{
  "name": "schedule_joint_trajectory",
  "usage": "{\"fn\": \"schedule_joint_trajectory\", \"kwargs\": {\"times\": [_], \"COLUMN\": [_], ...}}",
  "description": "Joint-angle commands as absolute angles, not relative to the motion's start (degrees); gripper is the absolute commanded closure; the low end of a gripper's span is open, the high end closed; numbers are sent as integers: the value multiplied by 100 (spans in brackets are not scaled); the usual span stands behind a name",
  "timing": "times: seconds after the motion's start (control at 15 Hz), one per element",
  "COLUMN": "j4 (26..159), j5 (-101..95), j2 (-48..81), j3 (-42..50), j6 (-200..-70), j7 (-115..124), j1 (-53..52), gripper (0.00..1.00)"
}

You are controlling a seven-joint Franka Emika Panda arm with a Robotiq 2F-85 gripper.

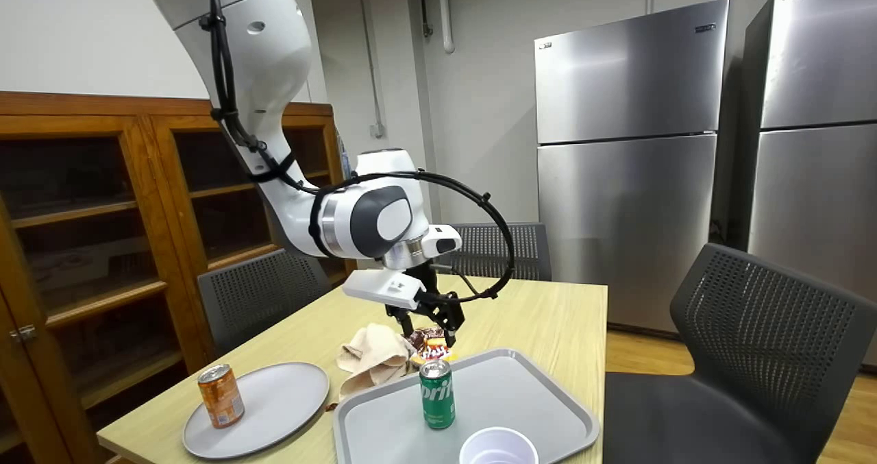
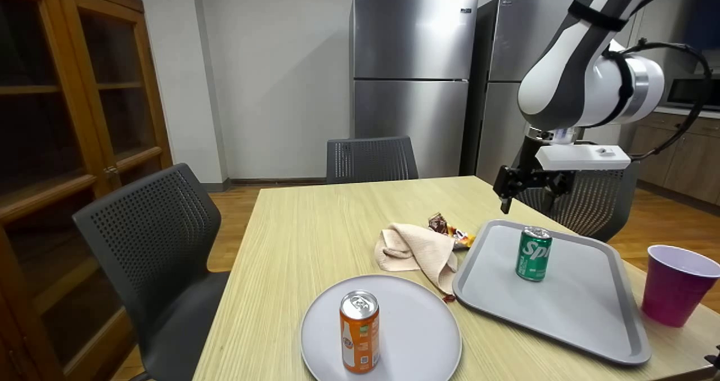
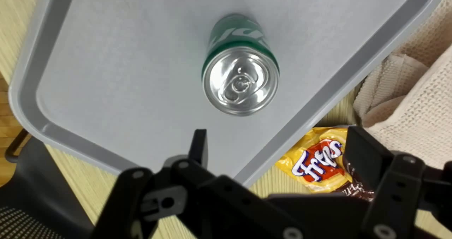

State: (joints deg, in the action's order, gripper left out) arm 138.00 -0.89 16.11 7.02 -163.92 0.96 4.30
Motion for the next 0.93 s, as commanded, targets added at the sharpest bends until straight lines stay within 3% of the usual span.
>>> {"fn": "schedule_joint_trajectory", "kwargs": {"times": [0.0,0.87], "j4": [14061,14289], "j5": [-318,-321], "j2": [1338,1220], "j3": [665,-209], "j6": [-16426,-16331], "j7": [162,-20], "j1": [221,-436], "gripper": [0,0]}}
